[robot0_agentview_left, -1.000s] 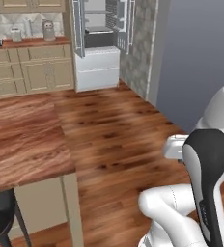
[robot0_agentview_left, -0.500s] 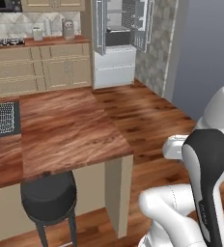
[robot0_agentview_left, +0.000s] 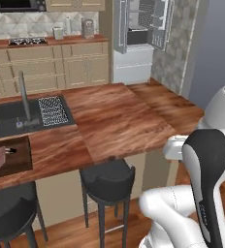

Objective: Gather the avocado and eggplant from the fridge and place them on a tray on the dining counter. Then gather the steak and chicken drumstick from the fridge and place them on the other tray.

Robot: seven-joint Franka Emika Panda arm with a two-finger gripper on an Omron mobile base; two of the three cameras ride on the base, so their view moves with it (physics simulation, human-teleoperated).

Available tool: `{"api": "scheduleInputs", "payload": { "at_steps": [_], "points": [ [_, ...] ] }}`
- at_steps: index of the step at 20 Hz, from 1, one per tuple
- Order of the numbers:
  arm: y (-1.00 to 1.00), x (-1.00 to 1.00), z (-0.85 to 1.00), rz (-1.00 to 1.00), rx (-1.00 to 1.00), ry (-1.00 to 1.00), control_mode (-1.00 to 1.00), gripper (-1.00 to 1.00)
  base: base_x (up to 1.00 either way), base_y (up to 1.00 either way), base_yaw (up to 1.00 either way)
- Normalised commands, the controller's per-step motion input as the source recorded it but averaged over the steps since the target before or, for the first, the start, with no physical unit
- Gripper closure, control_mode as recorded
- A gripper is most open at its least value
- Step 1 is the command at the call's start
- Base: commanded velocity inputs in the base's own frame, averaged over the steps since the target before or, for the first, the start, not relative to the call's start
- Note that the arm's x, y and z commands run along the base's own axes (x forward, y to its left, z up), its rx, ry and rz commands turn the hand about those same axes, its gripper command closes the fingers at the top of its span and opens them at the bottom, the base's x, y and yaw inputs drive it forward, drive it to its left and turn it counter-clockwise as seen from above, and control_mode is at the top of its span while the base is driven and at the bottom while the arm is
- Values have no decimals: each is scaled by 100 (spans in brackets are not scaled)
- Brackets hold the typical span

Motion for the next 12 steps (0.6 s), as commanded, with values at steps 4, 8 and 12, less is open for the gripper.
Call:
{"api": "scheduleInputs", "payload": {
  "at_steps": [4, 8, 12],
  "points": [
    [0, 0, 0, 0, 0, 0, 100, 100, -1, 100, 0],
    [0, 0, 0, 0, 0, 0, 100, 100, 0, 100, 0],
    [0, 0, 0, 0, 0, 0, 100, 100, 0, 100, 0]
  ]
}}
